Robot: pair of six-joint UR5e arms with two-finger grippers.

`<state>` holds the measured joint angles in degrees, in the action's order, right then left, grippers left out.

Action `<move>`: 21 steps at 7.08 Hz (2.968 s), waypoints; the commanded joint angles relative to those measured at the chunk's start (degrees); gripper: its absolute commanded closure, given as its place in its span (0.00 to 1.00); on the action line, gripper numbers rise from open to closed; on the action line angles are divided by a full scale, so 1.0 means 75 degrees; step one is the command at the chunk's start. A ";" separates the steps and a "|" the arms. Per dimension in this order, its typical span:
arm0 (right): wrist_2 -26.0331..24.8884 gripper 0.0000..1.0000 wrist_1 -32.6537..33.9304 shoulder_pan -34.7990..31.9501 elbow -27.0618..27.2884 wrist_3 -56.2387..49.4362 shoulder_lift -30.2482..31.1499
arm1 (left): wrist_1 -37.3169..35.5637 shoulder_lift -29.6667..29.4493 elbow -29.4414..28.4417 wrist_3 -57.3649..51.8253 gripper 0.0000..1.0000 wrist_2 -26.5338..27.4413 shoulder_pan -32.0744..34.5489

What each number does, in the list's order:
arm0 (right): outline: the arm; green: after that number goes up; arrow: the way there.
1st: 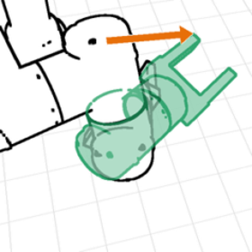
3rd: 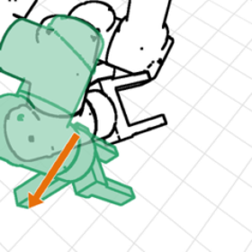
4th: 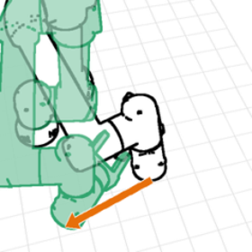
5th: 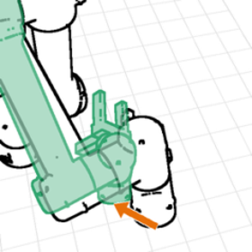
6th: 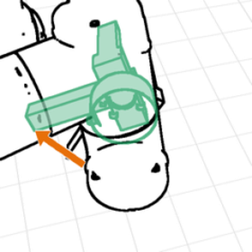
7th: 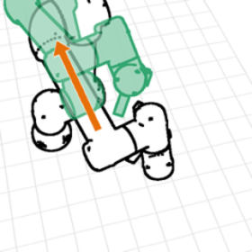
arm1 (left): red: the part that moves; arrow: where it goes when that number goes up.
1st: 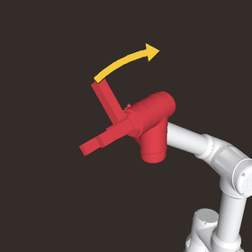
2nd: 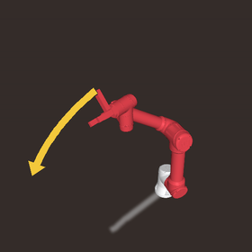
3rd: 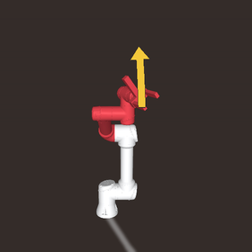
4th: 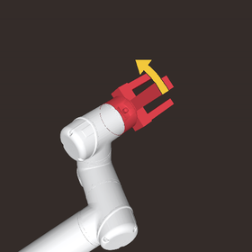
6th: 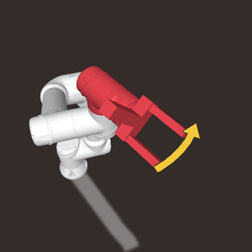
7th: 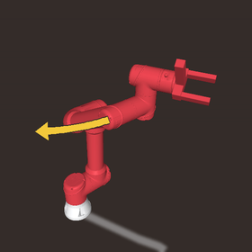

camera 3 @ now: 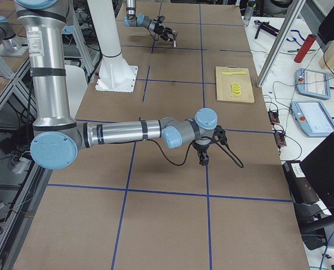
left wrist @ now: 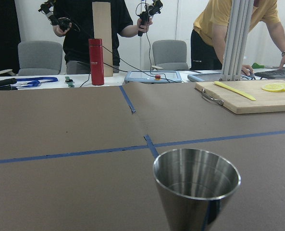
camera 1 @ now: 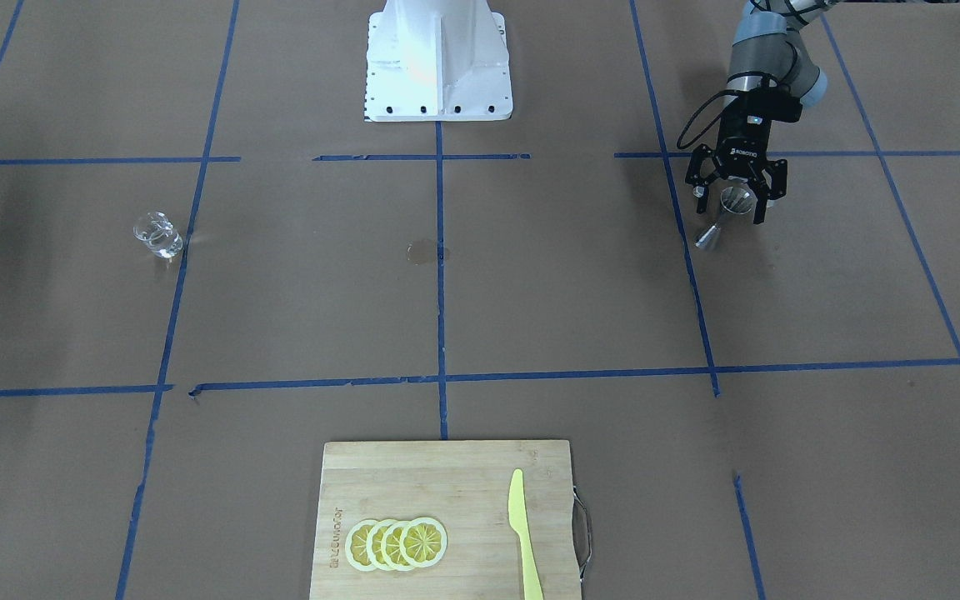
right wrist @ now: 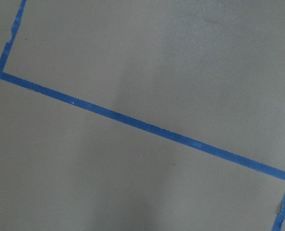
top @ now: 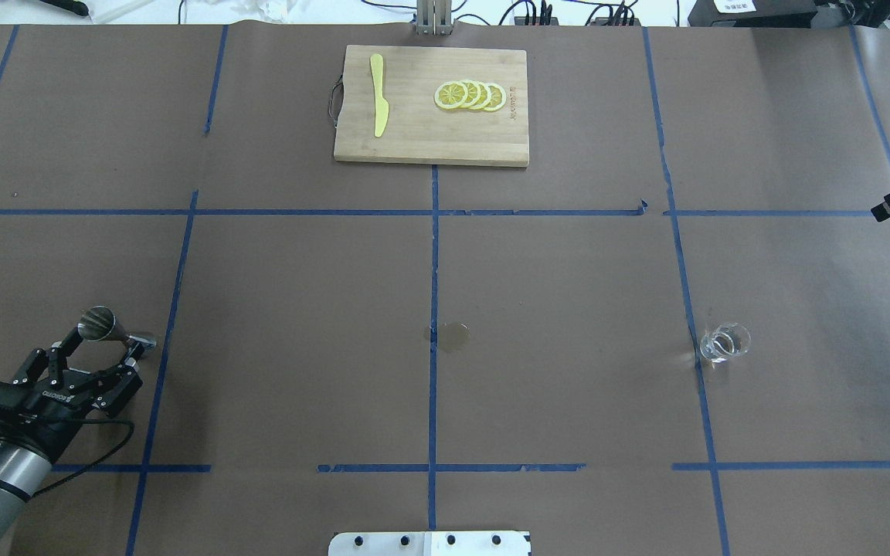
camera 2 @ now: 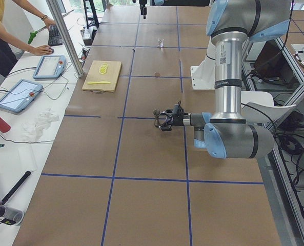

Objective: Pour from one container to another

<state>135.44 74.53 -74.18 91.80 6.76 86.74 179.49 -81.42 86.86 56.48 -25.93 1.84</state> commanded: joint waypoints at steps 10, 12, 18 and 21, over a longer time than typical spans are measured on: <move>-0.0012 0.00 0.0000 0.0000 0.0007 -0.0011 0.0024 | -0.0119 -0.0229 -0.0085 -0.0147 0.18 -0.0035 0.0129; -0.0012 0.00 0.0000 0.0000 0.0030 -0.0011 0.0024 | -0.0119 -0.0230 -0.0097 -0.0147 0.24 -0.0070 0.0176; 0.0000 0.00 0.0000 0.0000 0.0042 0.0001 0.0013 | -0.0014 -0.0428 -0.0027 -0.0791 1.00 -0.0246 0.0621; -0.0081 0.00 -0.0081 0.0302 0.0426 0.0291 -0.0092 | 0.0033 -0.0429 0.0277 -0.0804 1.00 -0.0315 0.0633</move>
<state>135.21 74.34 -73.55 93.20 7.44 86.40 179.69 -84.58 87.72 50.59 -27.95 6.53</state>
